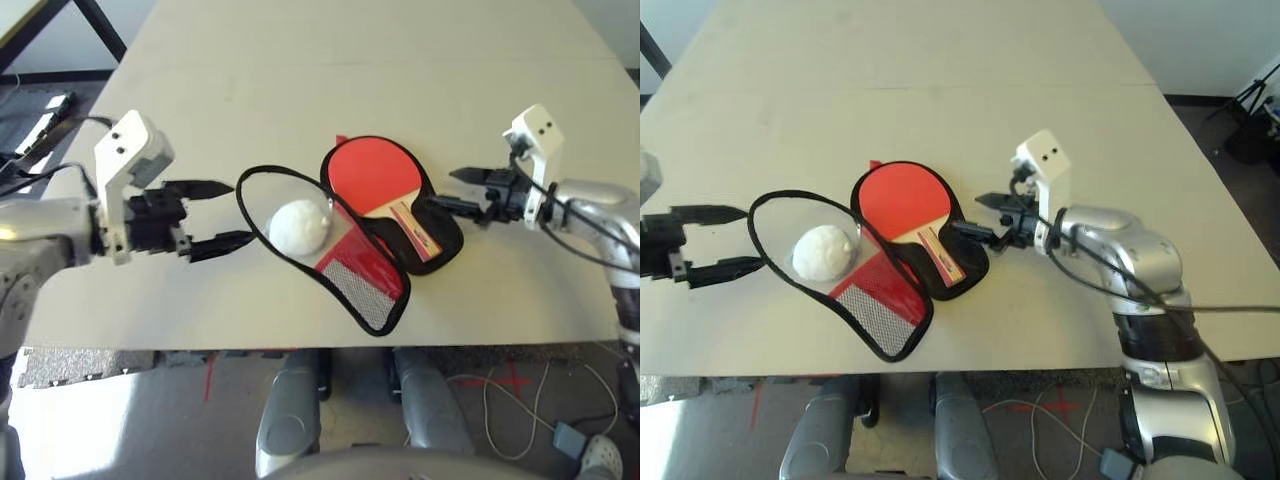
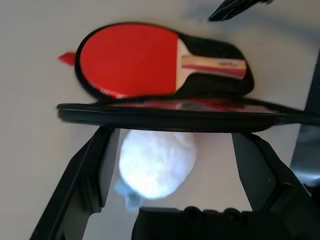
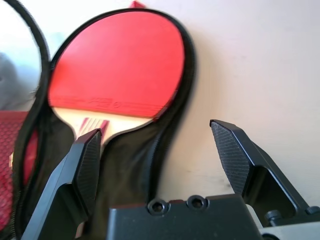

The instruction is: Store the ping-pong paddle in its case and zip it.

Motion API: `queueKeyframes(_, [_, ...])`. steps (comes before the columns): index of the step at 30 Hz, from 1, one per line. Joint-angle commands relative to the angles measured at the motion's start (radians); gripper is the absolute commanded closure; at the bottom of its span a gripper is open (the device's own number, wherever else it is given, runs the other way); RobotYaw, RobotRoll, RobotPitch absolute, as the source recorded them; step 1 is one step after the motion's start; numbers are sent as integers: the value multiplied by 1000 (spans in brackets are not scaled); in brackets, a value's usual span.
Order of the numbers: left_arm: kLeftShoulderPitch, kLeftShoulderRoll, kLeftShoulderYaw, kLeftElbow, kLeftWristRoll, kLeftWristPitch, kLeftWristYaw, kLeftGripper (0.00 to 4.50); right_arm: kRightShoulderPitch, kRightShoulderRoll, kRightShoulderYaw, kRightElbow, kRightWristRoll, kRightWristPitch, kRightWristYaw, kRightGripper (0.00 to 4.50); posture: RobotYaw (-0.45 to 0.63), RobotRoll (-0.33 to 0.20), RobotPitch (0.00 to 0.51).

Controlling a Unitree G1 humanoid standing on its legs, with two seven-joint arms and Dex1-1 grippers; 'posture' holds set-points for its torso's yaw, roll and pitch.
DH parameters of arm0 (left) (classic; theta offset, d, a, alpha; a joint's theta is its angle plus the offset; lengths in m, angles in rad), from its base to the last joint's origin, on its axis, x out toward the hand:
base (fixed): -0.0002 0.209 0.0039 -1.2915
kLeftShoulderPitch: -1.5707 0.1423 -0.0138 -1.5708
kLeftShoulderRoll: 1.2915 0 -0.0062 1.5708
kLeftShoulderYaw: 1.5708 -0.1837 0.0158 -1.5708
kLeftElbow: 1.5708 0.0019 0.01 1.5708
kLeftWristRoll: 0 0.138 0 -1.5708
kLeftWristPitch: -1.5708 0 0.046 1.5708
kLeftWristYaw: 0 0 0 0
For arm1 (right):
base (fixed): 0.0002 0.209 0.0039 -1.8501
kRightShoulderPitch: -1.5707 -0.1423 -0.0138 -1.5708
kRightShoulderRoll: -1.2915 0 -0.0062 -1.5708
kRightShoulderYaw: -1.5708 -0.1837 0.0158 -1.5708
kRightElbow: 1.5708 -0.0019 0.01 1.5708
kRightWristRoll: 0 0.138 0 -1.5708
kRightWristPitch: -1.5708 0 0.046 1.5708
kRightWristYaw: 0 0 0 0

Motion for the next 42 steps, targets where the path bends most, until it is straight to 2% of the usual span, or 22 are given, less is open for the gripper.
queueKeyframes(1, [-53, -87, -103, -50, -31, 26, 66, 0, -8, -7, -31, 51, -9, -22, 3, 36, 85, 0, 245])
queueKeyframes(5, [-196, -296, -241, 14, 83, -89, 167, 0, -8, -9, -60, 91, -4, -27, 6, 36, 79, 0, 247])
queueKeyframes(8, [-241, -400, -284, 90, 162, -179, 214, 0, -2, -8, -75, 107, -4, -53, 18, 36, 69, 0, 249])
queueKeyframes(11, [-246, -465, -311, 131, 209, -241, 232, 0, 3, -13, -87, 127, -2, -60, 27, 36, 55, 0, 250])
queueKeyframes(17, [-203, -460, -302, 137, 204, -242, 205, 0, 17, -22, -126, 157, 15, -86, 66, 36, 50, 0, 254])
queueKeyframes(22, [-162, -478, -334, 161, 242, -281, 197, 0, 12, -19, -129, 181, 8, -91, 75, 36, 54, 0, 255])
queueKeyframes(25, [-163, -477, -318, 154, 231, -272, 194, 0, 1, -21, -130, 190, 23, -53, 84, 36, 54, 0, 255])
queueKeyframes(33, [-168, -404, -295, 139, 208, -245, 139, 0, -14, -61, -85, 225, 83, 135, 195, 36, 58, 0, 252])
queueKeyframes(37, [-169, -389, -294, 126, 198, -227, 131, 0, -25, -52, -43, 244, 111, 245, 232, 36, 62, 0, 251])
queueKeyframes(42, [-161, -382, -299, 116, 202, -219, 127, 0, -30, -13, -10, 250, 108, 298, 218, 36, 66, 0, 245])
